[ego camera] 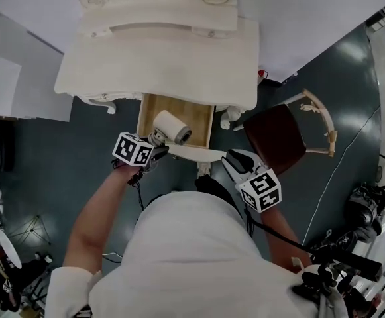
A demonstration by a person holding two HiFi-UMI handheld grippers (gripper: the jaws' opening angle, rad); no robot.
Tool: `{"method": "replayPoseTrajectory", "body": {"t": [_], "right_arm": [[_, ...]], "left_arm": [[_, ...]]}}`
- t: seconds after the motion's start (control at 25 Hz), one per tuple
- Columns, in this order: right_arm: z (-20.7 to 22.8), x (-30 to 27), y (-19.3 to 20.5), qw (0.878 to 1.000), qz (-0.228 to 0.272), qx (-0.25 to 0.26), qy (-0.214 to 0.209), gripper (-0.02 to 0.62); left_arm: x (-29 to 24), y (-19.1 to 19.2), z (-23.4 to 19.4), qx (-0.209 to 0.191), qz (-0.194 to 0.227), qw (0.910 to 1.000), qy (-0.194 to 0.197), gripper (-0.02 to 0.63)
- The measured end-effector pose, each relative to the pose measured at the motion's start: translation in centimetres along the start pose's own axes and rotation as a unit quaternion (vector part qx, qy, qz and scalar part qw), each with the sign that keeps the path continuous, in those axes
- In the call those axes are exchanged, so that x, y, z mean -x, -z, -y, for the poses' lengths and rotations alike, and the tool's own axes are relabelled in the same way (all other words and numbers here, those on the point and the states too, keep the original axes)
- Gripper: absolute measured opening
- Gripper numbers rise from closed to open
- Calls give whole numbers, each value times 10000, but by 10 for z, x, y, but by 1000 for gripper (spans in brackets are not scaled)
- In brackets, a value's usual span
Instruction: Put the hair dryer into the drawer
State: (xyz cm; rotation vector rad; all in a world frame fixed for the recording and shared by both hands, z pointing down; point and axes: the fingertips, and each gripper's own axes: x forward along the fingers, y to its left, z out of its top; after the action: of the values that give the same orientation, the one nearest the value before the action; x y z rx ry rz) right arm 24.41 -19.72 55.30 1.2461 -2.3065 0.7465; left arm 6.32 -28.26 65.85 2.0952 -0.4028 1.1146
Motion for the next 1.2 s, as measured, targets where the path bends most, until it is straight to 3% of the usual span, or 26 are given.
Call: {"method": "replayPoseTrajectory", "body": {"t": [0.32,0.76,1.2], "right_arm": [[54,6,-1,9999,-108,-104,57,110],[90,-14,-5,9988,-433,7,-233,109],[93,-26,-3,9970,-679,26,-365,109]], "left_arm": [[-57,-16,-39,386,-627,9967,-336,245],[-94,-32,-104,1166,-879,9828,-1128,245],[-106,-47,-153,1736,-435,9693,-1685,245]]}}
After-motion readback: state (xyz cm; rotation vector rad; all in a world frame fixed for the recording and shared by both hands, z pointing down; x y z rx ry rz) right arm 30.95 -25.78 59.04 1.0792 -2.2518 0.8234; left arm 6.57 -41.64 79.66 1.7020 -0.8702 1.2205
